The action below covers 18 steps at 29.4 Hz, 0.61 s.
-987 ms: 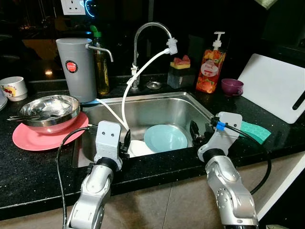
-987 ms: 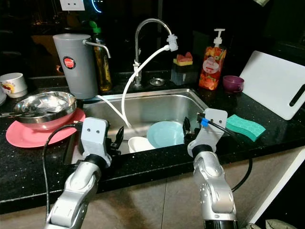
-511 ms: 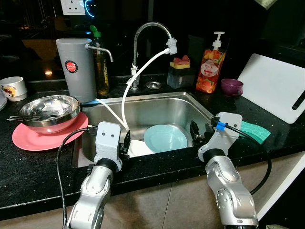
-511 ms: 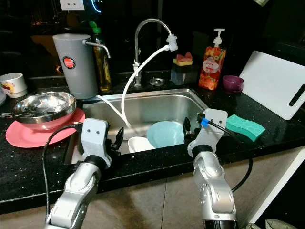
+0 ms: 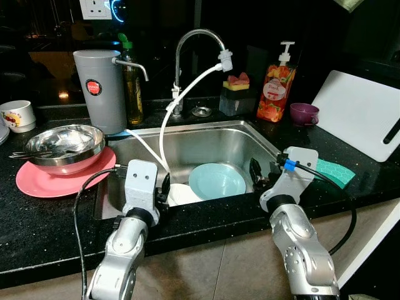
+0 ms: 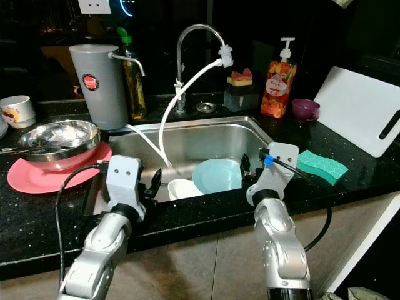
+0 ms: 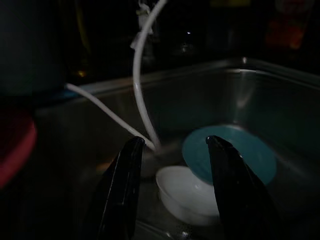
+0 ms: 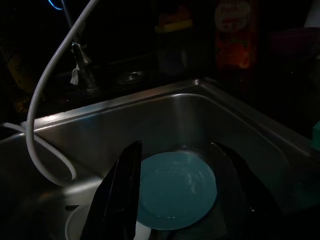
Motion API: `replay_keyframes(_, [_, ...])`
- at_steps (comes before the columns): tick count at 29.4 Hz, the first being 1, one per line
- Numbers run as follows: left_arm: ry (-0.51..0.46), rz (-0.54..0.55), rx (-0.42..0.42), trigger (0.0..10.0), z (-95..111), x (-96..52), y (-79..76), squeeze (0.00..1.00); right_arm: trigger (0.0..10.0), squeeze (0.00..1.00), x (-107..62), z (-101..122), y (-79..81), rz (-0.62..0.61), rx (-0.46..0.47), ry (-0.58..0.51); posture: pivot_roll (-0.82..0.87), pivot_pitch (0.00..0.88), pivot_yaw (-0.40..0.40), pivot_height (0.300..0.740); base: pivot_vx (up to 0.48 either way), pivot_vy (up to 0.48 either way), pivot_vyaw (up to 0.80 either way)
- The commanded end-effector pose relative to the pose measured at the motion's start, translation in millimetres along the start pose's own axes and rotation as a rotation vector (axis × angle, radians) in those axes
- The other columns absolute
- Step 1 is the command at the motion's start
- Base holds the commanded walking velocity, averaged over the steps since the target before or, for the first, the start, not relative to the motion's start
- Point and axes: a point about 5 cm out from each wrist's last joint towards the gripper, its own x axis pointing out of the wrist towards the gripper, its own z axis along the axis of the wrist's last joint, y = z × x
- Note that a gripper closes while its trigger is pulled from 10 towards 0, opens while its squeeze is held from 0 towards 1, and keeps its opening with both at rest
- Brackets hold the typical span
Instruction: Kitchen organization
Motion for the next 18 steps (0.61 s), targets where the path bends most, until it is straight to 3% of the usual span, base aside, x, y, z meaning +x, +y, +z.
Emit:
replay_keyframes(1, [0.003,0.023,0.079,10.0,6,3.6,9.8,0.0,10.0,0.0,-1.2,-1,-3.9,-0.015,0.007,0.002,0.08,0.053,-0.037,0.74,0.0,0.0,0.0])
replay_keyframes(5, [0.016,0.01,0.195,10.0,14,10.0,21.2,0.0,10.0,0.0,-0.6,1,-3.7,-0.017,0.008,-0.004,0.08,0.048,-0.032,0.74,0.0,0.0,0.0])
replay_keyframes(11, [0.088,0.032,0.248,10.0,28,19.1,40.4,0.0,10.0,0.0,-0.8,1,-5.0,-0.023,0.01,-0.008,0.08,0.046,-0.026,0.74,0.0,0.0,0.0])
replay_keyframes(14, [0.047,-0.04,0.262,10.0,35,20.7,41.9,0.0,10.0,0.0,-1.0,0,-5.2,-0.024,0.011,-0.007,0.09,0.047,-0.025,0.74,0.0,0.0,0.0])
replay_keyframes(18, [0.043,-0.224,0.394,10.0,44,14.5,49.8,0.0,10.0,0.0,-0.9,2,-3.3,-0.02,0.016,-0.013,0.08,0.046,-0.025,0.74,0.0,0.0,0.0])
